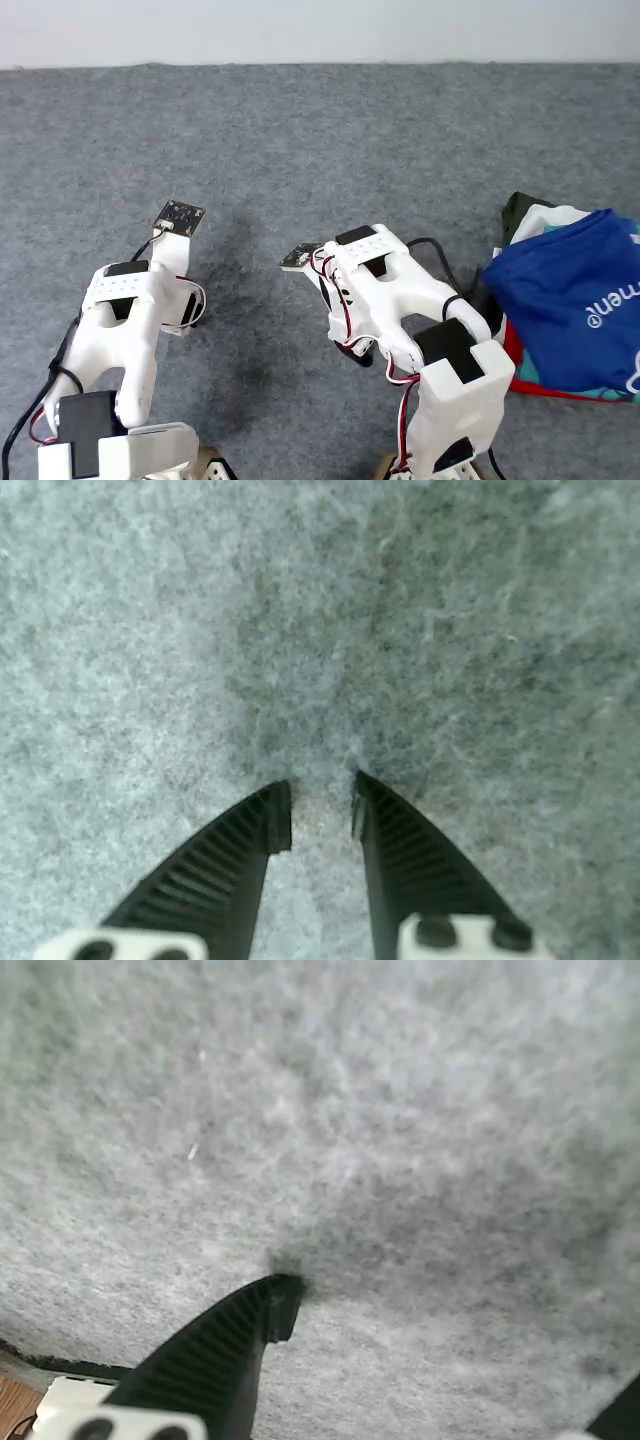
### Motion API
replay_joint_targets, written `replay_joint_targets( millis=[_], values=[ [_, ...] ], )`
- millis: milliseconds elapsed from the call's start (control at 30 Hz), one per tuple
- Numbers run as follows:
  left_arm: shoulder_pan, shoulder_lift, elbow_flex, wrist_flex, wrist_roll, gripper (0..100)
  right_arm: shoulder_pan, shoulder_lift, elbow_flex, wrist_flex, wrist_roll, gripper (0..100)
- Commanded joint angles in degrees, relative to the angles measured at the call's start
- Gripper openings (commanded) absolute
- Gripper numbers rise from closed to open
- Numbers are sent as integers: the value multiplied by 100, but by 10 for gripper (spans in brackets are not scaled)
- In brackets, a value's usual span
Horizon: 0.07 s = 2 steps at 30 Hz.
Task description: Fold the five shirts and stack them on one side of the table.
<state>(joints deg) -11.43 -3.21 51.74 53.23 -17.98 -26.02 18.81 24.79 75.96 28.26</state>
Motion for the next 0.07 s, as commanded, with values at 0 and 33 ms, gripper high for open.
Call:
replay_joint_targets(
  millis=[0,33],
  values=[
    [132,97,479,185,-62,138,13,154,132,-312,88,496],
    [132,97,479,185,-62,138,22,154,132,-312,88,496]
  ],
)
